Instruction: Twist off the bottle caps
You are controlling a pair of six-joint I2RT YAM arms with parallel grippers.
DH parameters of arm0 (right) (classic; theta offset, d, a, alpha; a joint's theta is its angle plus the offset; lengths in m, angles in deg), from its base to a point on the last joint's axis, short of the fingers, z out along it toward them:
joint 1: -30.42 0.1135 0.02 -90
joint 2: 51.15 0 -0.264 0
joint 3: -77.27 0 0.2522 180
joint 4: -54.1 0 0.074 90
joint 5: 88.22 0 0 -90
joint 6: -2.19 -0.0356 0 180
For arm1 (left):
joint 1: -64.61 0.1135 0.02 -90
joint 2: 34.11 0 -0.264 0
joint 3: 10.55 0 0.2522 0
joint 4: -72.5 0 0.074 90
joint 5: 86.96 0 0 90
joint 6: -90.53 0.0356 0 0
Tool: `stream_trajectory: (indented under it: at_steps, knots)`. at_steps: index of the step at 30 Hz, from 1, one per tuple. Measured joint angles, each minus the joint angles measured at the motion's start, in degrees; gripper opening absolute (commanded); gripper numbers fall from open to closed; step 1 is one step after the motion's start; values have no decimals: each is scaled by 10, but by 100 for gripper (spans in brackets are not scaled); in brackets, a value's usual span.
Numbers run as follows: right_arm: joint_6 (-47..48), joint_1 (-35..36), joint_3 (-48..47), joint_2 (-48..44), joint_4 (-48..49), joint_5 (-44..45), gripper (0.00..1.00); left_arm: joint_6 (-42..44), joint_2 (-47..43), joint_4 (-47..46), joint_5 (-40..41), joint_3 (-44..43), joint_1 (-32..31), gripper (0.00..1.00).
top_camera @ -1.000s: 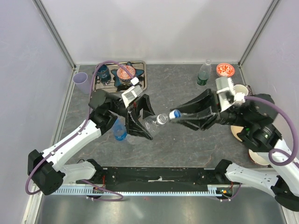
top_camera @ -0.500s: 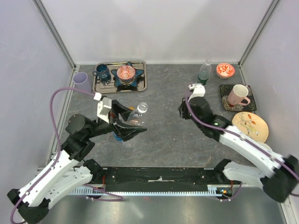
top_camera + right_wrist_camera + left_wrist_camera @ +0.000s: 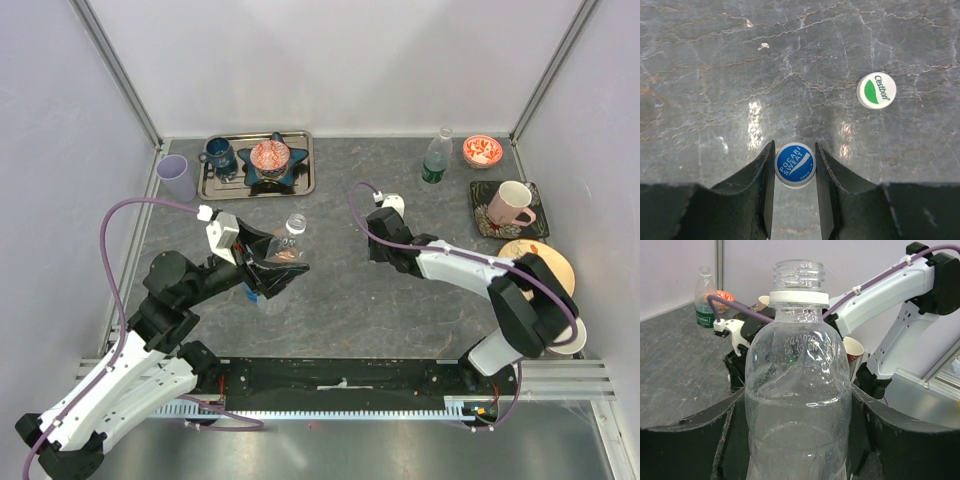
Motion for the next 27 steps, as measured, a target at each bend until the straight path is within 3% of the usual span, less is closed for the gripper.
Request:
stream_trajectory:
  at_steps: [7,8,11,12,15,20,27]
  knots:
    - [-2,-28,-24,82,12,-23,1,7,0,10,1,4,0,41]
    - [-2,-31,-28,89,13,-26,4,8,-1,13,1,4,0,41]
    - [-2,-40,-37,105,13,-31,27,10,-1,16,1,4,0,41]
    - [-2,-41,-40,110,13,-34,39,11,-1,17,1,4,0,41]
    - [-2,-43,-49,122,14,-43,53,12,-1,17,1,4,0,41]
    - [-4,-43,-57,129,18,-54,63,12,1,18,2,4,0,41]
    - [-14,-43,-57,122,17,-70,70,12,2,21,2,10,0,41]
